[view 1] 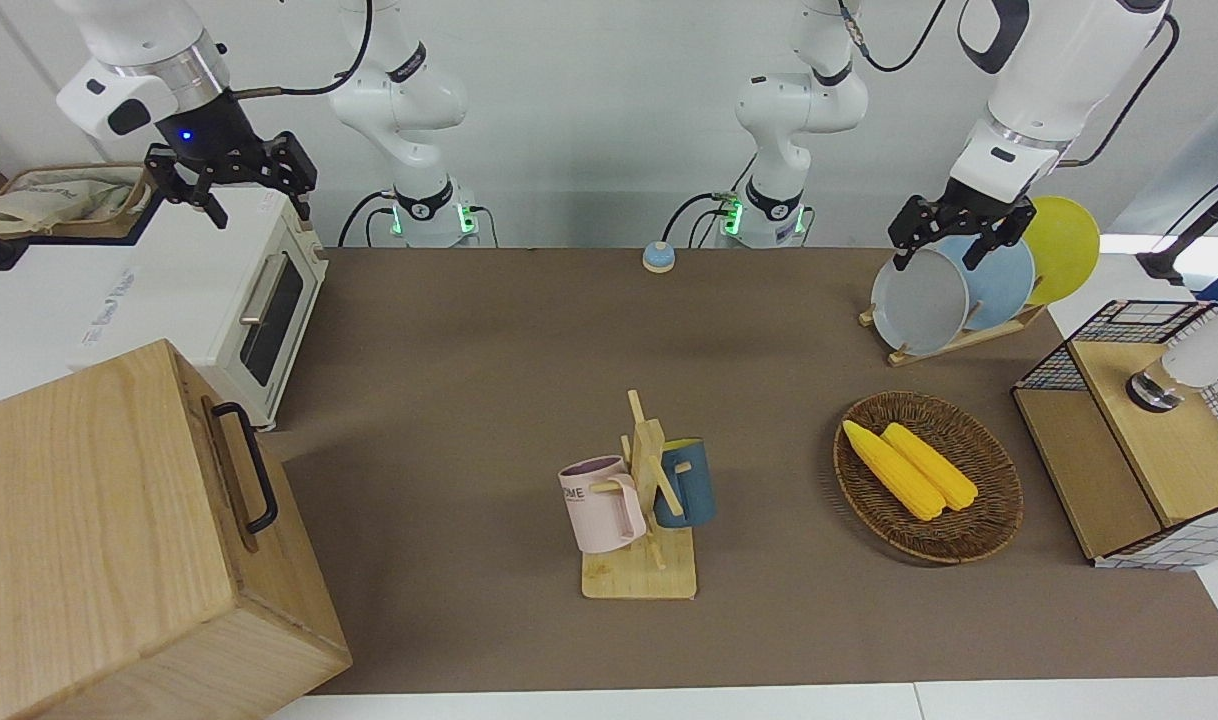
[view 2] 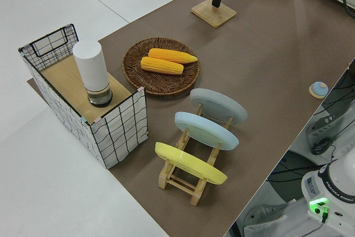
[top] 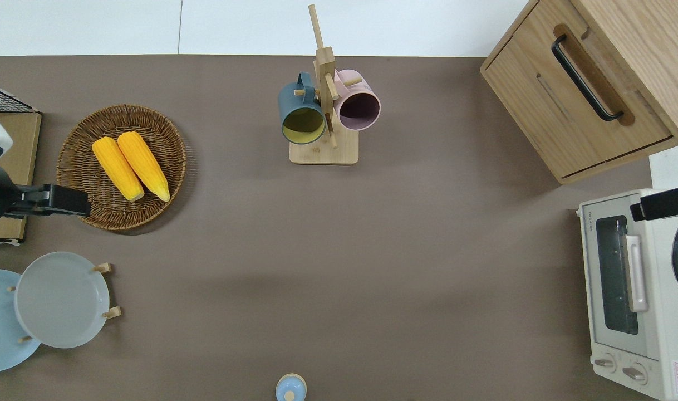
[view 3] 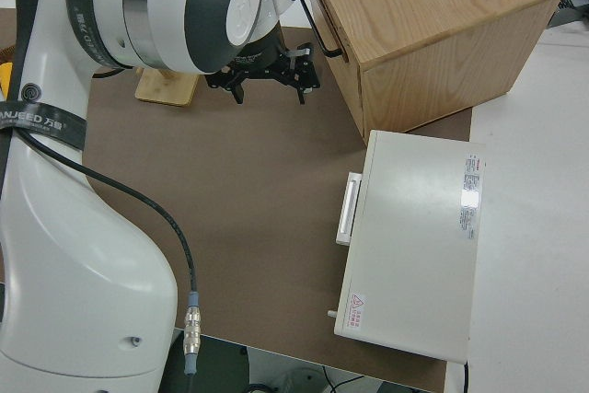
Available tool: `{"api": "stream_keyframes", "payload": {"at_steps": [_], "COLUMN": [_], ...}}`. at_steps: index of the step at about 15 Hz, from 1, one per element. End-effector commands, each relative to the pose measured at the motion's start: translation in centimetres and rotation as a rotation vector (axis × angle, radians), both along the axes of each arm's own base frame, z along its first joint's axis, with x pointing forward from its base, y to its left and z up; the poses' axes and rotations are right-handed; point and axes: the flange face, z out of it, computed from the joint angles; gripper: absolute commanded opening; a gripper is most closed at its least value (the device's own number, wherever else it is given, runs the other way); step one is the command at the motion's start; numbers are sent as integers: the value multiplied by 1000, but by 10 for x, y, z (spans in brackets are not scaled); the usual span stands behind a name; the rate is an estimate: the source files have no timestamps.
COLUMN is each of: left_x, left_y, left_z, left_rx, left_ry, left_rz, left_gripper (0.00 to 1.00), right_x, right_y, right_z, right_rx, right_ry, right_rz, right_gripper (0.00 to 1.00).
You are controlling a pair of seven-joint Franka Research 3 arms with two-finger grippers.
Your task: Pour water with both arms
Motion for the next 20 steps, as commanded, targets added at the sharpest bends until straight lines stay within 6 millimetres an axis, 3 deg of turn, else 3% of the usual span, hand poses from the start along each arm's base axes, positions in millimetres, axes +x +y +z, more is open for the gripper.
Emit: {"api": "stream_keyframes", "payload": {"at_steps": [1,3,15,17,20], "left_x": [-2,-2,-4,-4,-2], "left_y": [-12,-13,0,3,15], "left_z": [0,1,1,1,-4], "left_rx": [-7,-7,0,0,25], "left_ry": [10,10,22,22,29], "left_rz": [-26,-28,-9,-6,6], "left_gripper": [1000,1000,1000,1000,1000], "right_x": [1,2,4,7,16], "right_y": [3,13,26,57,79], "right_z": [3,4,5,6,-1], "right_rx": [17,16,15,13,19], "right_ry": [4,3,-12,-40,-89], "right_rz": [4,20,14,43,60], "right_gripper": [987,987,987,987,987]}}
